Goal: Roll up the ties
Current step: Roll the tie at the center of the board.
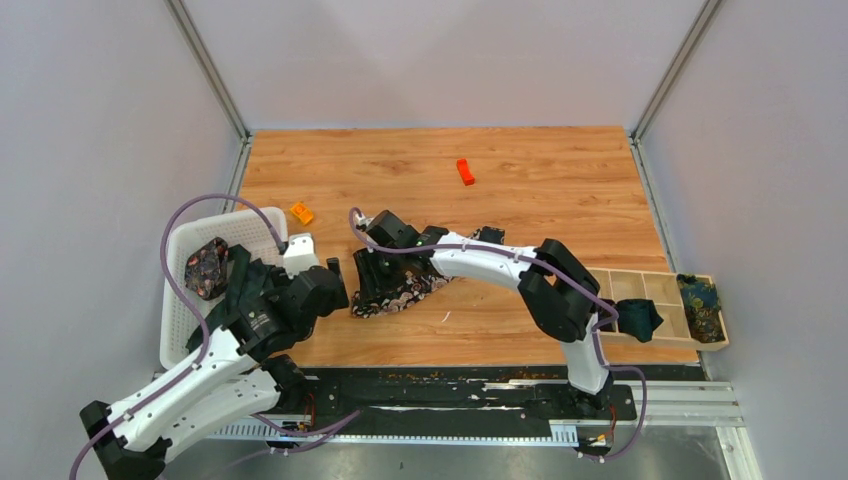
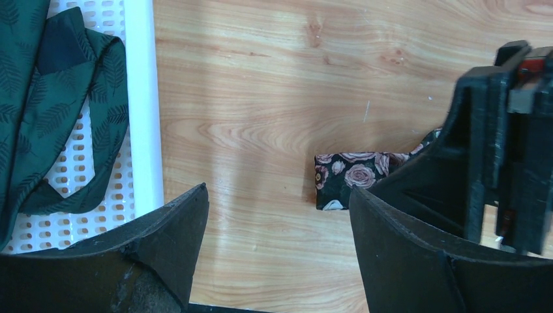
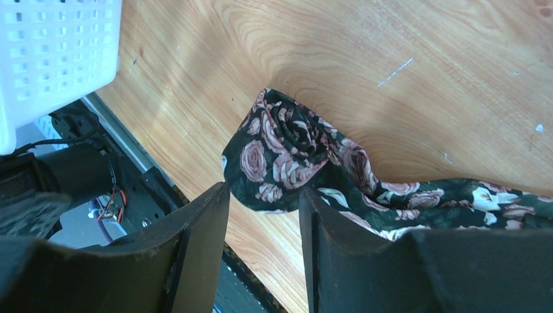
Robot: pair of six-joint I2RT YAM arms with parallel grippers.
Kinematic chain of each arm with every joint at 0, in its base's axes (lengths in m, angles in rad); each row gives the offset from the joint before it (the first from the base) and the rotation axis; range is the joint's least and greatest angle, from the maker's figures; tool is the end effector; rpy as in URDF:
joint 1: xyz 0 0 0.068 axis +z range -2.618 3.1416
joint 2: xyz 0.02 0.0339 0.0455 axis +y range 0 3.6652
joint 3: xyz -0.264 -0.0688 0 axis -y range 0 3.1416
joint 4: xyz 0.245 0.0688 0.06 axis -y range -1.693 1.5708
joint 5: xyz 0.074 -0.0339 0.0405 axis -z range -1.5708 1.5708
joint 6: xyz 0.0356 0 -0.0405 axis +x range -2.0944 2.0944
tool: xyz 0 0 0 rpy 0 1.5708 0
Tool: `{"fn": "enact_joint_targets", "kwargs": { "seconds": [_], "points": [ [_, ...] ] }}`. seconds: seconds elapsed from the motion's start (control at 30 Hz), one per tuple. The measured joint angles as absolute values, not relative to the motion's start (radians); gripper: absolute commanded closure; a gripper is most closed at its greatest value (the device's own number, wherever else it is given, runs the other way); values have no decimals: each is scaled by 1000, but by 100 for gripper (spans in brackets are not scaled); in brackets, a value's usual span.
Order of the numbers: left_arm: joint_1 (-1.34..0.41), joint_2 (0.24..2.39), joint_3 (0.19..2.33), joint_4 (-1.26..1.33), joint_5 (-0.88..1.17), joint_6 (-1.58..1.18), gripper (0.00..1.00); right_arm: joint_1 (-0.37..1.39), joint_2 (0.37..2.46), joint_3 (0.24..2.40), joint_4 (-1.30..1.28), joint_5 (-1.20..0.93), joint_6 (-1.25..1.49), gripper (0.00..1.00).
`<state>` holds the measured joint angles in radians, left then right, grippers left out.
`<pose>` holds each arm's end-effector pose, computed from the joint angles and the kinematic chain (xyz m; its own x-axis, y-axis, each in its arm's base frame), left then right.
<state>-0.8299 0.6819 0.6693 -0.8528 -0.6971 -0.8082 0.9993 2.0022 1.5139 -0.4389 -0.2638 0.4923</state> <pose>0.1022 -0.0779 0.2597 -0.5609 -0.2082 -0.8013 -0.1748 0.9758 -0.1311 0.2301 0.3750 0.2047 -0.8051 -0.4083 -0.4302 -0.5856 0.6622 0.4674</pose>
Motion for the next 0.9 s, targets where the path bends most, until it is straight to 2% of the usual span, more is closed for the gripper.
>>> {"fn": "enact_joint_targets", "kwargs": {
  "seconds": [0.27,0.9],
  "points": [
    [-830,632,653,-853,-689,-808,16,1007,2061,1557,-480,-223,527,72],
    [-830,636,593,-779,-632,-789,19,999,2061,1508,-479,-176,534,73]
  ]
}}
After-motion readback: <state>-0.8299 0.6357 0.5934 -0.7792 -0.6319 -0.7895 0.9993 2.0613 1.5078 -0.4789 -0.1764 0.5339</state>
